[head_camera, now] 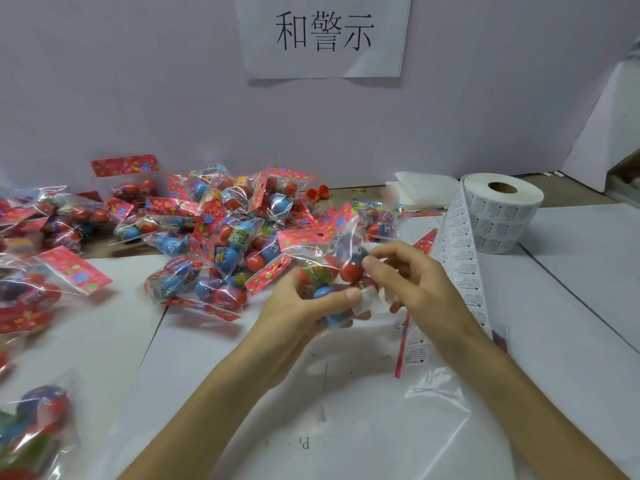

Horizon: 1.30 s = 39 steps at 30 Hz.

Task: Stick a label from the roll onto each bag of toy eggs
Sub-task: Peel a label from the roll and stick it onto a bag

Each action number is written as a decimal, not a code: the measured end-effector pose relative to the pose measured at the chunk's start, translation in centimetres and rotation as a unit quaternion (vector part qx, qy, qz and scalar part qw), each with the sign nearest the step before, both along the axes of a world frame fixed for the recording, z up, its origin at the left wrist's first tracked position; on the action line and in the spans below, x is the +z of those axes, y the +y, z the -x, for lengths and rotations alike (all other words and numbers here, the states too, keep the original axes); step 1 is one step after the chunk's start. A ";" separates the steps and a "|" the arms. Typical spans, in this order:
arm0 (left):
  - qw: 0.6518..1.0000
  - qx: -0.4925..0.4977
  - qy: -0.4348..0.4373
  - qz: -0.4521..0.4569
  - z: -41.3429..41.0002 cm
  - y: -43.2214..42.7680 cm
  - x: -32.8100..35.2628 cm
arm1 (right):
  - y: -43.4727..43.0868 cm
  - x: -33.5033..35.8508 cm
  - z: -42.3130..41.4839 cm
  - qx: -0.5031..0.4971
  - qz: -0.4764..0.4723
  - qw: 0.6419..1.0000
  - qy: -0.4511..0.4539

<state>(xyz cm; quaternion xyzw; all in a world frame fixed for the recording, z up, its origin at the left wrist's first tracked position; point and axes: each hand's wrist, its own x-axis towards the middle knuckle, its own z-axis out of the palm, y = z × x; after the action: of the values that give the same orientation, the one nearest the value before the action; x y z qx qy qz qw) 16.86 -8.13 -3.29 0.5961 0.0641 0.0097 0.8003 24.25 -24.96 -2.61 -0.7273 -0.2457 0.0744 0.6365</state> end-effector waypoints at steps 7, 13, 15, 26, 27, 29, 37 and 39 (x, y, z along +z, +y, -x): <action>0.996 -0.027 -0.008 -0.085 0.2 -0.7 -0.9 | 0.1 0.1 0.2 0.021 -0.008 1.000 -0.011; 0.994 -0.033 -0.019 -0.105 0.2 -1.0 -0.8 | -0.1 0.0 0.2 0.005 -0.016 1.000 -0.015; 0.994 -0.024 -0.019 -0.102 0.1 -1.0 -0.8 | 0.0 0.0 0.2 0.001 -0.016 1.000 0.005; 1.000 -0.004 -0.015 0.002 0.1 0.0 0.2 | 0.0 -0.3 -0.1 0.030 -0.006 0.999 0.037; 1.000 -0.013 -0.013 0.015 0.1 0.1 0.3 | 0.0 -0.3 -0.2 0.034 -0.009 0.998 0.042; 0.999 -0.022 -0.012 0.028 0.1 0.3 0.2 | 0.0 -0.3 -0.1 0.042 -0.014 0.998 0.048; 0.999 -0.033 -0.018 0.032 0.1 0.4 0.3 | 0.0 -0.4 -0.1 0.050 0.002 0.998 0.029; 0.999 -0.026 -0.014 0.033 0.1 0.3 0.3 | 0.0 -0.5 -0.2 0.050 0.002 0.998 0.027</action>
<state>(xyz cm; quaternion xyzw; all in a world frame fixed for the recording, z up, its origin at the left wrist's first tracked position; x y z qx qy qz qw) 16.74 -7.82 -2.94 0.5707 0.0373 -0.0048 0.8203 24.47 -24.98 -3.09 -0.7133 -0.2639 0.1260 0.6369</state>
